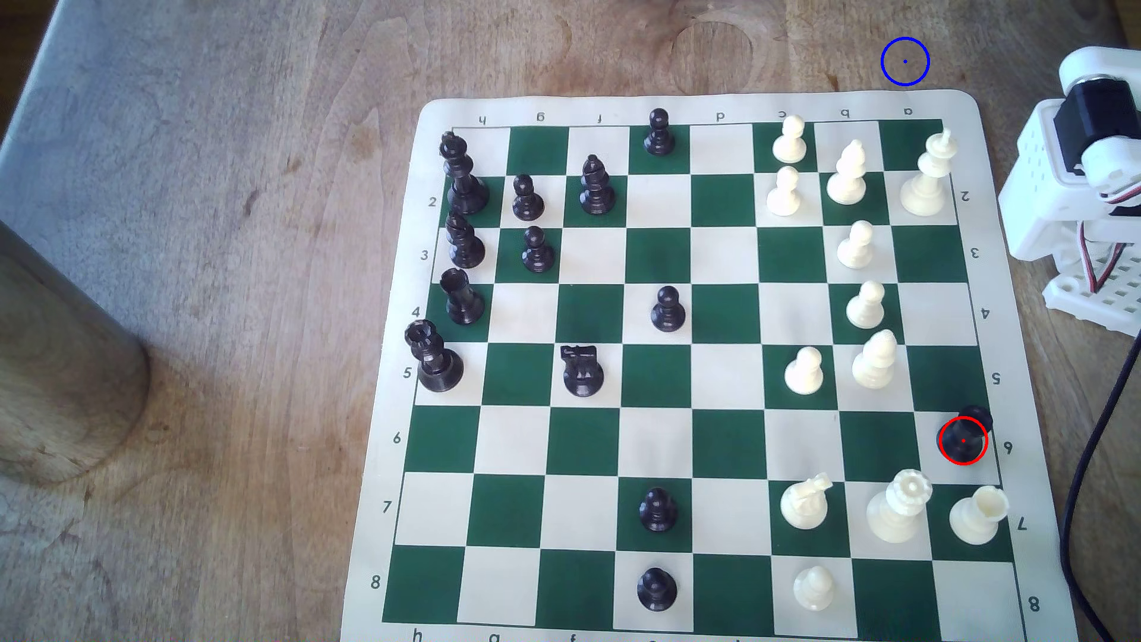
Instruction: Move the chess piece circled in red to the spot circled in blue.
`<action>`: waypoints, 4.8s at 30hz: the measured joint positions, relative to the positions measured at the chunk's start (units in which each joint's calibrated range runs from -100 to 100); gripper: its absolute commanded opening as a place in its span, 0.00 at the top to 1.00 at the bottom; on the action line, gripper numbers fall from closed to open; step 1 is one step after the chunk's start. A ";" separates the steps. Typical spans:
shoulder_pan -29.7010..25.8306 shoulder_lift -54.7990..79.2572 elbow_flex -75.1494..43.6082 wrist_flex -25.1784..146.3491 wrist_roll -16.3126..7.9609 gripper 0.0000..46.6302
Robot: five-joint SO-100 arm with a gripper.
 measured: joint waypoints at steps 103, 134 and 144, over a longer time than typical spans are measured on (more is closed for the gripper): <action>-45.50 43.07 3.80 73.78 -11.48 0.95; -12.61 18.18 -19.79 98.80 -6.50 0.99; 20.28 20.86 -17.98 96.65 -5.18 0.99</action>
